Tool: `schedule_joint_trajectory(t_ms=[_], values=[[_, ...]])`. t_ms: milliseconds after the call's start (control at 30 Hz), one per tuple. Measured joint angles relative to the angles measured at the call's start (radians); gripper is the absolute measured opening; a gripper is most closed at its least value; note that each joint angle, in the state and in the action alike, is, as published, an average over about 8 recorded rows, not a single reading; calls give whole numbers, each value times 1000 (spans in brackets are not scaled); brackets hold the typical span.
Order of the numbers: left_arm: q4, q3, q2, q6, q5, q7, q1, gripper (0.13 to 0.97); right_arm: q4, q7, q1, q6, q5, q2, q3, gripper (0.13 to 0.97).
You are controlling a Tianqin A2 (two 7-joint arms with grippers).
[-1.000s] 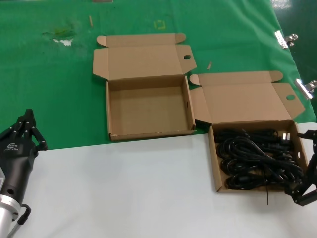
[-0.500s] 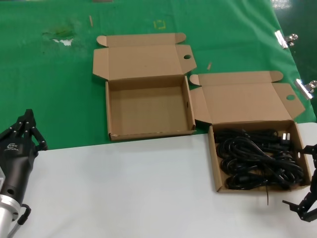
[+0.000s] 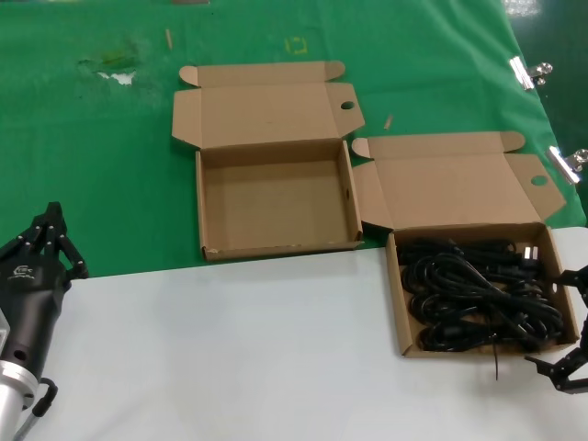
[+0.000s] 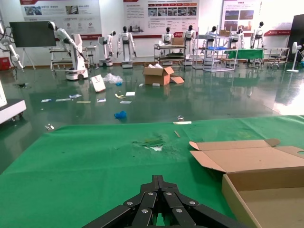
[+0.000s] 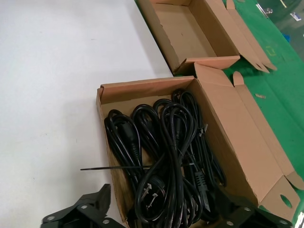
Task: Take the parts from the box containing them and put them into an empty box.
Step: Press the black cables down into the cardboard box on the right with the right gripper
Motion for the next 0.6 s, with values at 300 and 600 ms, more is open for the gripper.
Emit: schedule_joint_trajectory(t_ms=[300, 600], values=[[0, 0, 0, 0, 0, 0, 0, 140, -4, 1, -1, -18, -24, -22, 23, 647], [0, 0, 0, 0, 0, 0, 0, 140, -2, 4, -3, -30, -44, -38, 42, 445]])
